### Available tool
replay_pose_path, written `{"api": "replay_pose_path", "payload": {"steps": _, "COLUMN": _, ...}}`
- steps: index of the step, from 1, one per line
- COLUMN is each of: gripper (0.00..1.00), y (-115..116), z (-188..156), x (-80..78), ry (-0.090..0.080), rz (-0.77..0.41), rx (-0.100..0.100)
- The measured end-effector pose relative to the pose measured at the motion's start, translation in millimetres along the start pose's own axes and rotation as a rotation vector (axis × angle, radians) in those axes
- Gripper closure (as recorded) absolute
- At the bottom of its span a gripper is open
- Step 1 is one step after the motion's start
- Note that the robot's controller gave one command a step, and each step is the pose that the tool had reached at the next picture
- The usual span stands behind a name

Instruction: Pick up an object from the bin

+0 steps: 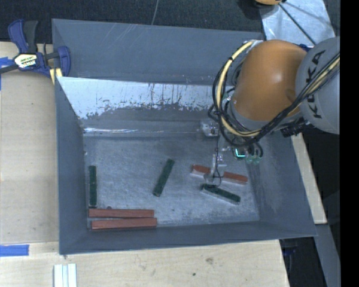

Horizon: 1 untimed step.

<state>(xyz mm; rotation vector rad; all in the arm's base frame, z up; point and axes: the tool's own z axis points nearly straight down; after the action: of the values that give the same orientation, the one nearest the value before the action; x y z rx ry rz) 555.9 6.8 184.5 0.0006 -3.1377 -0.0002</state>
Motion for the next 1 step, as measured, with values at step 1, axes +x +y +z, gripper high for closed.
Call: {"api": "replay_pose_path", "payload": {"steps": 1, "gripper": 0.0, "y": 0.0, "z": -3.7, "x": -1.7, "ry": -0.007, "rz": 0.0, "rx": 0.0}}
